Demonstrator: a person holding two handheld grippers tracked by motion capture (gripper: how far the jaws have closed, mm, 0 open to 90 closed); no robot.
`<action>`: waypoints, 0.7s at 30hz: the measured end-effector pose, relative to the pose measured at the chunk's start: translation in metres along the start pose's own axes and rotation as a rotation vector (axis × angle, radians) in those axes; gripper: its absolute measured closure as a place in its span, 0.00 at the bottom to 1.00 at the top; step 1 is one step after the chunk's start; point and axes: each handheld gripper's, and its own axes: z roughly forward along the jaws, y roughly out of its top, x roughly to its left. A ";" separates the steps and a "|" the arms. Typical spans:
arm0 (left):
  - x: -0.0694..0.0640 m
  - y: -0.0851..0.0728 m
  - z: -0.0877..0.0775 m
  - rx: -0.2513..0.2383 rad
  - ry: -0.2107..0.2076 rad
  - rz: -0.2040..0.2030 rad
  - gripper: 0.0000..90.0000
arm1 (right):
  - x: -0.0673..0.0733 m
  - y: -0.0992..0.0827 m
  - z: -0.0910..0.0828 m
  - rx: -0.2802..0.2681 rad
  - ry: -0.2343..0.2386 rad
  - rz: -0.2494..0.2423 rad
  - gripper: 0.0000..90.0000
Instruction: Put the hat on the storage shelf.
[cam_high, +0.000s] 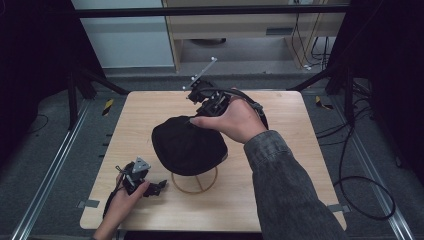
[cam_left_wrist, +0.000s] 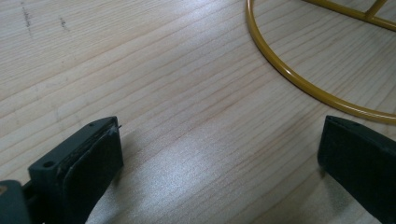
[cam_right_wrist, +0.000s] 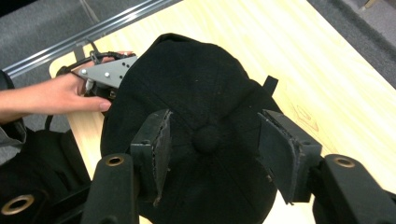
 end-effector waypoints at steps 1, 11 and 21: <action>0.000 0.000 0.000 0.002 0.002 0.000 0.00 | 0.000 -0.001 -0.001 -0.004 -0.004 0.004 0.47; 0.000 -0.001 -0.001 0.000 0.003 -0.003 0.00 | 0.007 0.000 -0.005 -0.035 -0.030 -0.005 0.30; 0.000 -0.001 -0.001 0.000 0.003 -0.004 0.00 | 0.005 -0.006 -0.003 -0.078 -0.088 0.029 0.11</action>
